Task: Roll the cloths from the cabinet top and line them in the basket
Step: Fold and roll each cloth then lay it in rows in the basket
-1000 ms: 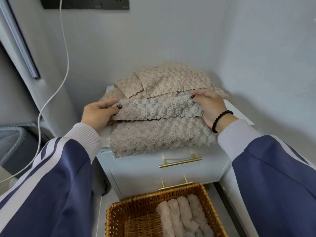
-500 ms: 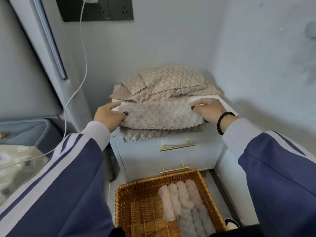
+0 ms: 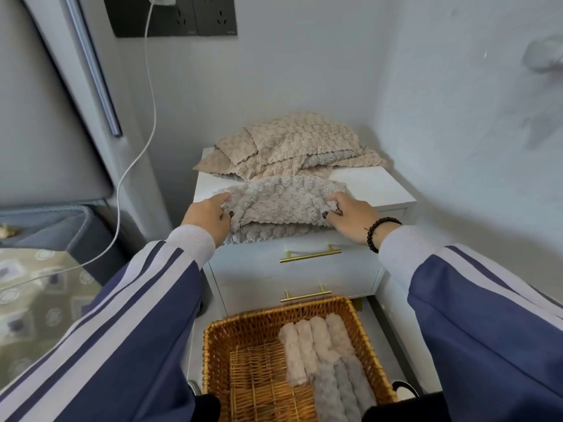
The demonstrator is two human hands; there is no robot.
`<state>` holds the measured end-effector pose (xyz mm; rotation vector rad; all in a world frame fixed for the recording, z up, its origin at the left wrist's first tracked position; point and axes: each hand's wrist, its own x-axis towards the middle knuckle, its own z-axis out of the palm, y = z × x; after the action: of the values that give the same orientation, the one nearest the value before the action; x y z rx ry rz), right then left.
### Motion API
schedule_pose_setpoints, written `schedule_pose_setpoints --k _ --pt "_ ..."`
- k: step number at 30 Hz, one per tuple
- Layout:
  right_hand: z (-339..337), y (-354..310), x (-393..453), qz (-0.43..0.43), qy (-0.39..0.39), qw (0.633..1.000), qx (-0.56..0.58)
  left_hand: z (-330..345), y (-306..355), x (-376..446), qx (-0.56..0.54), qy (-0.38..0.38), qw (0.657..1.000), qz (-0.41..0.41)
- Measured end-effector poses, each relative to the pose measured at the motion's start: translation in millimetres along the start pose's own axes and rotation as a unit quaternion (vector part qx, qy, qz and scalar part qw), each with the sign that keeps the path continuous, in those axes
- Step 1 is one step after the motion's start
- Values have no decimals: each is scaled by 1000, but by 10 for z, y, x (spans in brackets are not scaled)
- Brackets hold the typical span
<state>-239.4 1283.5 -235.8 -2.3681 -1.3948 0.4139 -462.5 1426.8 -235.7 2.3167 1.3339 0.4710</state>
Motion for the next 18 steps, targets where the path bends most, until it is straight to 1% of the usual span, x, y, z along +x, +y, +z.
schedule_pose_setpoints --k 3,11,14,18 --pt "6 0 109 -5 -1 1000 -15 8 -7 104 16 -8 1000 -2" --pt "22 46 367 -7 -3 1000 17 63 19 351 126 -3 992 24" --pt "50 63 453 -4 -3 1000 14 67 15 449 135 -4 990 25" --pt "54 48 531 3 -2 1000 12 119 -8 546 118 -3 993 15"
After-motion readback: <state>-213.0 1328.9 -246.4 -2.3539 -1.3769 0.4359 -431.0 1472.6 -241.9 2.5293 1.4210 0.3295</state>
